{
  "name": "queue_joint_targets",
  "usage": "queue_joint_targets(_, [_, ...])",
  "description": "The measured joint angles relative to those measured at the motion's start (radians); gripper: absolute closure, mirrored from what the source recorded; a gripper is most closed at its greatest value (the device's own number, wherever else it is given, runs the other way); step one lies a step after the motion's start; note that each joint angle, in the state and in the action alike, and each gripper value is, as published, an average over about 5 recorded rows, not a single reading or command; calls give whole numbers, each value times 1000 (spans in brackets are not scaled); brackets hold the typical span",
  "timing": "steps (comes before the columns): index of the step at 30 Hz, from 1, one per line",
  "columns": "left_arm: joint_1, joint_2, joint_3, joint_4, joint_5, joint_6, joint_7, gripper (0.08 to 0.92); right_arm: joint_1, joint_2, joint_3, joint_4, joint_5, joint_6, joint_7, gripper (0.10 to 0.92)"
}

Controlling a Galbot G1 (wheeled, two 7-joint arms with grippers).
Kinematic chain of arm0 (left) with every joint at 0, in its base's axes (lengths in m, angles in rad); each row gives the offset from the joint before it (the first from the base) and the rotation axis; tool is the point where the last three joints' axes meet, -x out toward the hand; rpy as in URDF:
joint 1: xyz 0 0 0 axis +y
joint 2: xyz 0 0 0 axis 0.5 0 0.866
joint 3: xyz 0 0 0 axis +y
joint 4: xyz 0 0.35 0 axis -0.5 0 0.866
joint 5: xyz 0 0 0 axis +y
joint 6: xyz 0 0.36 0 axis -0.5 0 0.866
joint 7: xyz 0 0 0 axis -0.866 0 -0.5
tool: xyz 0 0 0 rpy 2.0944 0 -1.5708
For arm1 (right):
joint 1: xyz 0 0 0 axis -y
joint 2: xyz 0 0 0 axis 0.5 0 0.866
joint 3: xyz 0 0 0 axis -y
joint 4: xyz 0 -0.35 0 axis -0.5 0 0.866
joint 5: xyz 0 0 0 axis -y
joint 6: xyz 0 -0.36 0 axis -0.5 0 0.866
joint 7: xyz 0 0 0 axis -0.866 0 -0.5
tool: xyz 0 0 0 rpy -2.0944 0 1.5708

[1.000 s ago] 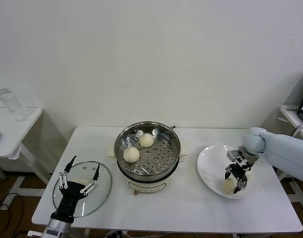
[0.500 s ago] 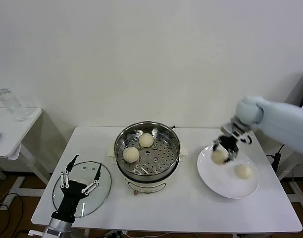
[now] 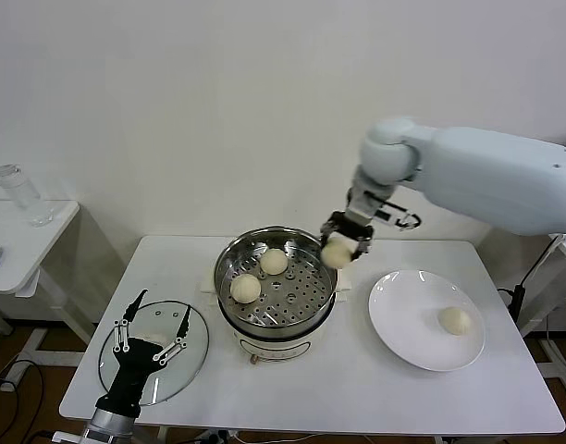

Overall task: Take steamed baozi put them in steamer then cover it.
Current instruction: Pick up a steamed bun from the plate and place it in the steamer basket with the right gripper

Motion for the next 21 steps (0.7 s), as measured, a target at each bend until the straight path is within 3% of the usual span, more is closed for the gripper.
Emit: queue_joint_targets(21, [-1,1,-8,8,-3,-18,0,177,-167,205,32,4,-246,188,58,341])
